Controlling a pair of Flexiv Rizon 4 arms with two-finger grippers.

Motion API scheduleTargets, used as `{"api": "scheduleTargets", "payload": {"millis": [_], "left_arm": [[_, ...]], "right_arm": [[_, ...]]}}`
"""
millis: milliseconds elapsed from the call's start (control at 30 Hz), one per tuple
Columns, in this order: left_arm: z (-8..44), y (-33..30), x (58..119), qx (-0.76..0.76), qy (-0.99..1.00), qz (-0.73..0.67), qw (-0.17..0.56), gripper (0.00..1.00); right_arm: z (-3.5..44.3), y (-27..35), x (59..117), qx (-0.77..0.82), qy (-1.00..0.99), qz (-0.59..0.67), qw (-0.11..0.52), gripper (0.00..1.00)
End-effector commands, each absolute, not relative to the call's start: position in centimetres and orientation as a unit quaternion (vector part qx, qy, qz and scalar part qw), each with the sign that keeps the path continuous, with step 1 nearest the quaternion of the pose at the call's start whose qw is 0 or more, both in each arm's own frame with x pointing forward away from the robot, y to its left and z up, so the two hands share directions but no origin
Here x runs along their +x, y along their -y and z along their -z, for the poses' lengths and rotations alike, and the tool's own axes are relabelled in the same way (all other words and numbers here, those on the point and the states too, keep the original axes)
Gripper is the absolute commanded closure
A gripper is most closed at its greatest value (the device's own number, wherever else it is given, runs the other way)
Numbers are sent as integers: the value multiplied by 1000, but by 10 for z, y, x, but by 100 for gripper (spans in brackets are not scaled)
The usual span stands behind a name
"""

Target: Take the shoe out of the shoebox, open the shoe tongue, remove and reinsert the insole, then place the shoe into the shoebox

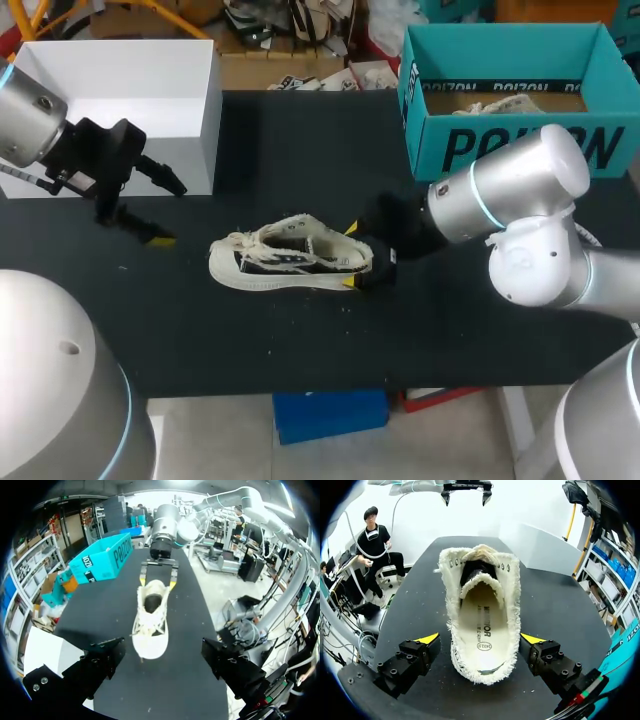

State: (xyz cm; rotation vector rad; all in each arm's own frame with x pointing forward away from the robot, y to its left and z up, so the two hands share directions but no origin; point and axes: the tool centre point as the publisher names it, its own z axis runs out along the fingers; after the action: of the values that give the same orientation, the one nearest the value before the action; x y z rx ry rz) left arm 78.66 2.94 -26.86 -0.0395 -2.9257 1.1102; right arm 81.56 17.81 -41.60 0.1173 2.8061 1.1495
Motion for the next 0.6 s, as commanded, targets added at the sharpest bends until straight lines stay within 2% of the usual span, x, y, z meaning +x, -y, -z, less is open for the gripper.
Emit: {"api": "scheduleTargets", "payload": {"millis": [33,600], "left_arm": [[270,-29,787,-13,935,-355,5,0],[270,-29,787,-13,935,-355,5,0]], "right_arm": [[425,-180,816,42,-921,-384,54,0],[435,-179,818,52,-917,-392,51,0]]}}
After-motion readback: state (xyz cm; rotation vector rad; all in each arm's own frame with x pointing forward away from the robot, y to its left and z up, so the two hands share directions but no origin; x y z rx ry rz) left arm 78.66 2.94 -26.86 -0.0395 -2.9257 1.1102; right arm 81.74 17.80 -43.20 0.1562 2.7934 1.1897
